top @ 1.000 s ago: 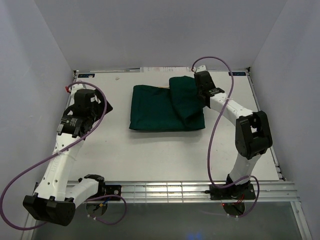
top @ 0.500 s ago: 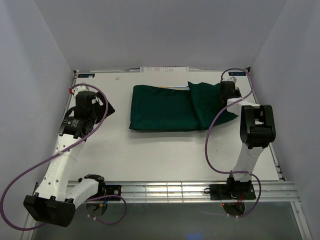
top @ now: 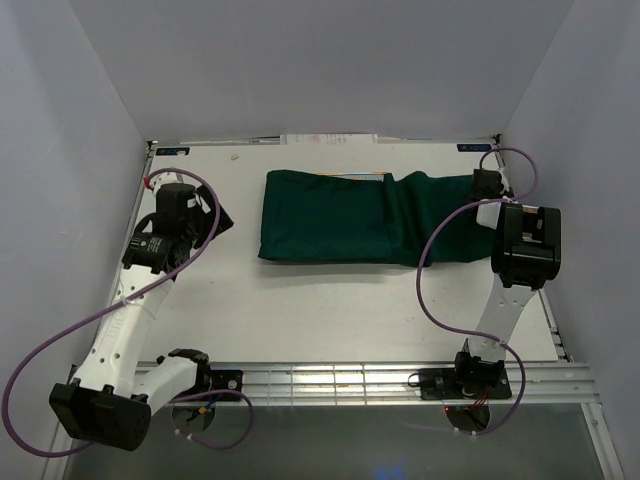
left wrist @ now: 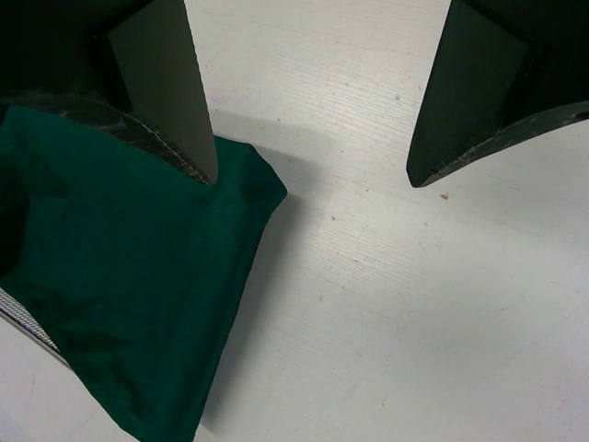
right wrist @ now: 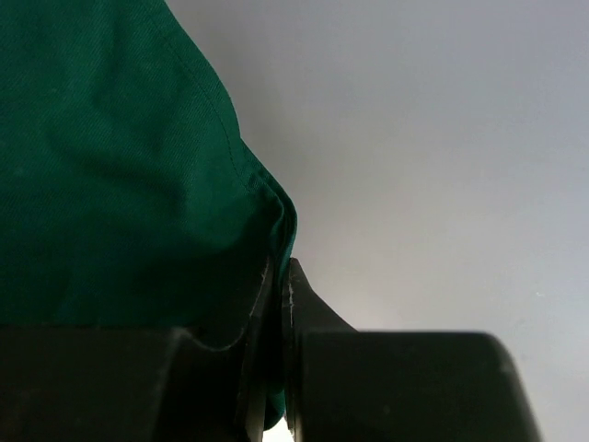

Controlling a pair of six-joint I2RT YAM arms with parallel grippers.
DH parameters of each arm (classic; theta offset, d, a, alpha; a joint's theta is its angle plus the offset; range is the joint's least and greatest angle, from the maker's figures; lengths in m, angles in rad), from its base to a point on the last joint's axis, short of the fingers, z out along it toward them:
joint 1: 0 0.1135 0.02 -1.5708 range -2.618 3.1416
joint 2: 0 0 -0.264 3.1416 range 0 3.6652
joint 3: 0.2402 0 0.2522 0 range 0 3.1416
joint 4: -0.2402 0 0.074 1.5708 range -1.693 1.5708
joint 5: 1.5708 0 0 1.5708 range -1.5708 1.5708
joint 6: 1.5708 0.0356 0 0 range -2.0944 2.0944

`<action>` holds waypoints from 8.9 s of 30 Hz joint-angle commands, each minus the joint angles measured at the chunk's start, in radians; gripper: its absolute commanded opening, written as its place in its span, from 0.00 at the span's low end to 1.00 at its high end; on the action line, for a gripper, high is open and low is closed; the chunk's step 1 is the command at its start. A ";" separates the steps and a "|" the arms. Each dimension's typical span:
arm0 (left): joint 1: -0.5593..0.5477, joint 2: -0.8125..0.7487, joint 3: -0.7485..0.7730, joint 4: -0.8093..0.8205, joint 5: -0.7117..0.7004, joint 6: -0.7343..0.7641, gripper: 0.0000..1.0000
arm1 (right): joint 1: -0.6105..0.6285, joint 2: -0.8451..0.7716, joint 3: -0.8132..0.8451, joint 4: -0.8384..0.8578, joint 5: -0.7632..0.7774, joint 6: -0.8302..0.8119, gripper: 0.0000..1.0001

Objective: Open and lay out the surgical kit
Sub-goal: Open the surgical kit at the center of the board.

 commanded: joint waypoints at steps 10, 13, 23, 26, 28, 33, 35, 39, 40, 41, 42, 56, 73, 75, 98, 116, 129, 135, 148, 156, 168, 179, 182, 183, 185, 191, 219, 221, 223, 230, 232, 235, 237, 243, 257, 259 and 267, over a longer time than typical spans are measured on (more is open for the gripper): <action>0.005 0.030 -0.019 0.036 0.011 0.018 0.95 | -0.091 0.014 0.076 0.048 0.082 -0.015 0.08; 0.005 0.038 -0.019 0.036 0.012 0.018 0.95 | -0.097 0.017 0.075 0.048 0.084 -0.013 0.08; 0.005 0.050 -0.004 0.039 0.006 0.027 0.95 | -0.105 -0.014 0.108 -0.020 0.091 0.069 0.37; 0.003 0.059 0.006 0.039 0.017 0.042 0.95 | -0.102 -0.037 0.145 -0.154 0.068 0.177 0.43; 0.004 0.068 0.012 0.039 0.029 0.051 0.95 | -0.096 -0.066 0.164 -0.246 0.044 0.259 0.46; 0.004 0.093 0.038 0.038 0.078 0.099 0.96 | -0.029 -0.178 0.165 -0.392 -0.065 0.392 0.62; 0.001 0.108 0.045 0.037 0.109 0.111 0.96 | 0.016 -0.216 0.173 -0.473 -0.109 0.485 0.69; -0.038 0.139 0.065 0.042 0.143 0.122 0.98 | 0.053 -0.346 0.191 -0.604 -0.350 0.660 0.80; -0.064 0.150 0.078 0.047 0.146 0.128 0.98 | 0.054 -0.373 0.187 -0.633 -0.396 0.697 0.83; -0.078 0.179 0.090 0.047 0.146 0.133 0.98 | 0.054 -0.400 0.175 -0.633 -0.498 0.739 0.86; -0.097 0.196 0.104 0.047 0.143 0.137 0.98 | 0.054 -0.458 0.149 -0.636 -0.548 0.758 0.89; -0.710 0.678 0.448 0.168 -0.214 0.299 0.98 | 0.051 -0.905 -0.187 -0.637 -0.928 1.018 0.98; -0.922 1.035 0.642 0.381 -0.212 0.581 0.85 | 0.042 -1.005 -0.376 -0.690 -0.777 1.068 0.97; -0.922 1.049 0.656 0.393 -0.222 0.602 0.84 | 0.042 -0.994 -0.376 -0.690 -0.788 1.070 0.97; -0.924 1.121 0.688 0.364 -0.202 0.706 0.67 | 0.042 -0.962 -0.366 -0.676 -0.803 1.068 0.98; -0.924 1.118 0.725 0.340 -0.221 0.726 0.44 | 0.042 -0.947 -0.361 -0.659 -0.827 1.064 0.98; -0.919 1.098 0.739 0.332 -0.234 0.742 0.11 | 0.042 -0.954 -0.367 -0.648 -0.840 1.059 0.99; -0.899 1.078 0.725 0.332 -0.300 0.768 0.00 | 0.042 -0.964 -0.366 -0.650 -0.843 1.056 0.99; -0.793 0.943 0.661 0.324 -0.376 0.815 0.00 | 0.042 -0.976 -0.372 -0.637 -0.860 1.045 1.00; -0.596 0.862 0.443 0.473 -0.599 0.976 0.00 | 0.044 -0.980 -0.376 -0.631 -0.896 1.039 1.00; -0.215 0.739 0.196 0.949 -0.813 1.260 0.00 | 0.100 -1.000 -0.389 -0.624 -0.909 1.025 1.00; 0.116 0.826 0.154 1.082 -0.906 1.269 0.00 | 0.189 -1.008 -0.387 -0.610 -0.967 0.964 1.00; 0.190 0.855 0.148 1.114 -0.928 1.259 0.00 | 0.203 -1.003 -0.387 -0.596 -0.987 0.942 1.00; 0.196 0.875 0.148 1.120 -0.940 1.253 0.00 | 0.208 -1.000 -0.387 -0.593 -0.989 0.939 1.00; 0.270 0.889 0.148 1.130 -0.969 1.231 0.00 | 0.220 -0.996 -0.385 -0.587 -1.025 0.927 1.00; 0.357 0.941 0.133 1.140 -0.992 1.199 0.00 | 0.258 -0.970 -0.382 -0.585 -1.077 0.909 1.00; 0.521 0.981 -0.025 1.114 -1.003 1.018 0.00 | 0.281 -0.951 -0.396 -0.564 -1.130 0.881 1.00; 0.526 0.981 -0.022 1.107 -0.999 1.007 0.00 | 0.281 -0.951 -0.396 -0.562 -1.130 0.880 1.00; 0.528 0.986 -0.021 1.085 -0.998 0.995 0.00 | 0.281 -0.951 -0.398 -0.562 -1.130 0.878 1.00; 0.532 0.980 0.018 0.931 -0.982 0.860 0.21 | 0.281 -0.950 -0.395 -0.559 -1.133 0.873 0.99; 0.534 0.977 0.106 0.640 -0.913 0.618 0.36 | 0.281 -0.950 -0.392 -0.558 -1.133 0.873 0.99; 0.532 1.004 0.206 0.440 -0.861 0.461 0.42 | 0.281 -0.954 -0.387 -0.556 -1.136 0.870 0.99; 0.529 1.021 0.267 0.284 -0.835 0.372 0.45 | 0.281 -0.962 -0.389 -0.553 -1.139 0.866 0.98; 0.520 0.925 0.268 0.165 -0.715 0.252 0.61 | 0.285 -0.991 -0.382 -0.544 -1.147 0.860 0.97; 0.477 0.745 0.420 0.122 -0.164 0.162 0.98 | 0.288 -0.944 -0.225 -0.610 -0.872 0.837 0.94; 0.477 0.812 0.466 0.120 -0.118 0.130 0.98 | 0.286 -0.890 -0.198 -0.610 -0.808 0.849 0.94; 0.460 1.010 0.571 0.149 -0.040 0.036 0.90 | 0.260 -0.720 -0.065 -0.619 -0.719 0.879 0.96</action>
